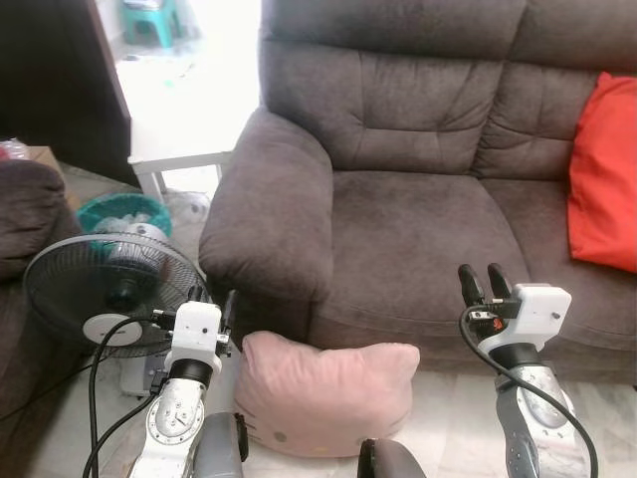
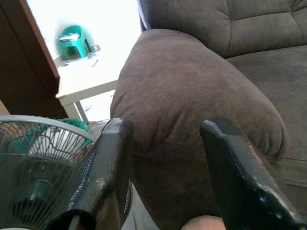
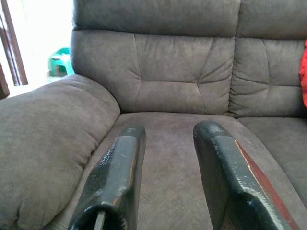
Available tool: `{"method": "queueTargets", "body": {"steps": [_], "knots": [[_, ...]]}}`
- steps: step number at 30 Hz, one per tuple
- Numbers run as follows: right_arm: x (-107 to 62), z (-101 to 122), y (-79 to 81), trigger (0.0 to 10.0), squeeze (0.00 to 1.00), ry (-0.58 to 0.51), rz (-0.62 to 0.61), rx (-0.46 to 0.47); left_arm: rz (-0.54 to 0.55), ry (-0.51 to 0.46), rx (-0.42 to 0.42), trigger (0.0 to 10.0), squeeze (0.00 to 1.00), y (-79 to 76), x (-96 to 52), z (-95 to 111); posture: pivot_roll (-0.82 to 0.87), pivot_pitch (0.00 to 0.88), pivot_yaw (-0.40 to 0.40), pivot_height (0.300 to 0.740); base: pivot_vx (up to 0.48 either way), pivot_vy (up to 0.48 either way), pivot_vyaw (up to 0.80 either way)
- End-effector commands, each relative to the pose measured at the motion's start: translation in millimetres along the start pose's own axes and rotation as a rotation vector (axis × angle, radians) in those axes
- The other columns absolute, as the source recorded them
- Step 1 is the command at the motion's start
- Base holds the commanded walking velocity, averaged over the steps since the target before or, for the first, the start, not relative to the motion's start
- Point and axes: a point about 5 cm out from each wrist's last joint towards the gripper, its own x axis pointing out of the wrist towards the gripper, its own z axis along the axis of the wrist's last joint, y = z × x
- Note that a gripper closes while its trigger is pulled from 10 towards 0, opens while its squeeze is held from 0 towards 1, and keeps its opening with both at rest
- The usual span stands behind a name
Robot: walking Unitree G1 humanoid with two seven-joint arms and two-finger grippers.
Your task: Move the pillow to the sofa from floor
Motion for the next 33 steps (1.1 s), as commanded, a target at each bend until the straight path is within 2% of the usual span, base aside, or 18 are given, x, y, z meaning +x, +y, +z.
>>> {"method": "queueTargets", "body": {"steps": [1, 13, 33], "knots": [[1.2, -1.6, -1.1, 10.0, 0.00, 0.014, -0.011, 0.001, -0.012, -0.004, -0.007, 10.0, 0.00, -1.0, 1.6, 1.2, 0.03, 0.048, -0.080, 0.607, 0.000, 0.000, 0.00], [3.2, -2.1, 1.9, 10.0, 0.00, 0.017, 0.008, 0.004, -0.014, 0.005, -0.008, 10.0, 0.00, -1.9, 1.6, -0.5, 0.03, 0.050, -0.085, 0.534, 0.000, 0.000, 0.00], [6.8, -5.4, 5.8, 10.0, 0.00, 0.029, 0.019, 0.008, -0.007, 0.021, -0.002, 10.0, 0.00, -1.0, 2.5, -3.0, 0.03, 0.050, -0.088, 0.530, 0.000, 0.000, 0.00]]}}
